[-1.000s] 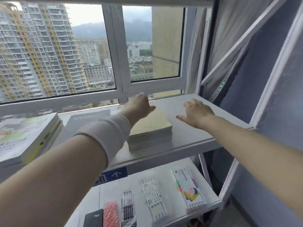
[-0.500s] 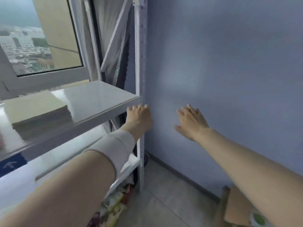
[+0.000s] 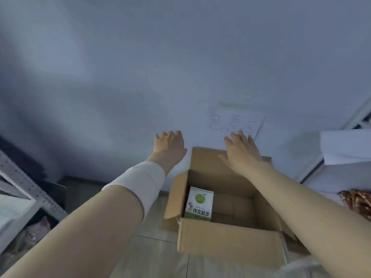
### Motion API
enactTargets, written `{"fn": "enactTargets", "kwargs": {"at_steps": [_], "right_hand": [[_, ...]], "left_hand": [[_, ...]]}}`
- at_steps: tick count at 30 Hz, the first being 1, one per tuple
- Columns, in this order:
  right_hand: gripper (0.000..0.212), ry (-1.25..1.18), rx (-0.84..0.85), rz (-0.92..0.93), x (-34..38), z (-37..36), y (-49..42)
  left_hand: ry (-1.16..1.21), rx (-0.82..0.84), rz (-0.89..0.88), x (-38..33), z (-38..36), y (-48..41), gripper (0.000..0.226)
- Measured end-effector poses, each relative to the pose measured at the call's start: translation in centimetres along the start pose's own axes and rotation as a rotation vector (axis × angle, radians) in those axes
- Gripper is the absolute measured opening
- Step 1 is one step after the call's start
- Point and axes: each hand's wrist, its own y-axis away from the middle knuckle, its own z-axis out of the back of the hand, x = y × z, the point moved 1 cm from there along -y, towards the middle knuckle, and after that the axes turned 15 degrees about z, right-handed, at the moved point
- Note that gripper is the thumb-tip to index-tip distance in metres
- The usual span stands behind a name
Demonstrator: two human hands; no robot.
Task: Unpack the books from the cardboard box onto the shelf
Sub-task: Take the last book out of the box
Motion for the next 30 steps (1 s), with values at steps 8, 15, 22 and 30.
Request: {"fn": "enactTargets", "kwargs": {"at_steps": [8, 15, 22, 30], "right_hand": [[0.066, -0.005, 0.086, -0.103, -11.3, -8.8, -1.1], [0.067, -0.294, 0.263, -0.169, -14.4, -19.5, -5.0], [0.076, -0.778, 0.552, -0.316, -13.2, -33.1, -6.7], [0.086, -1.408, 0.623, -0.604, -8.6, -54.1, -14.9]], "left_hand": [[-0.081, 0.071, -0.135, -13.9, -7.4, -5.3, 0.043], [0.006, 0.327, -0.077, -18.7, -16.8, -12.3, 0.048], [0.171, 0.714, 0.250, -15.5, -31.4, -16.4, 0.062], [0.412, 0.860, 0.647, -13.2, -51.9, -22.4, 0.070]]}}
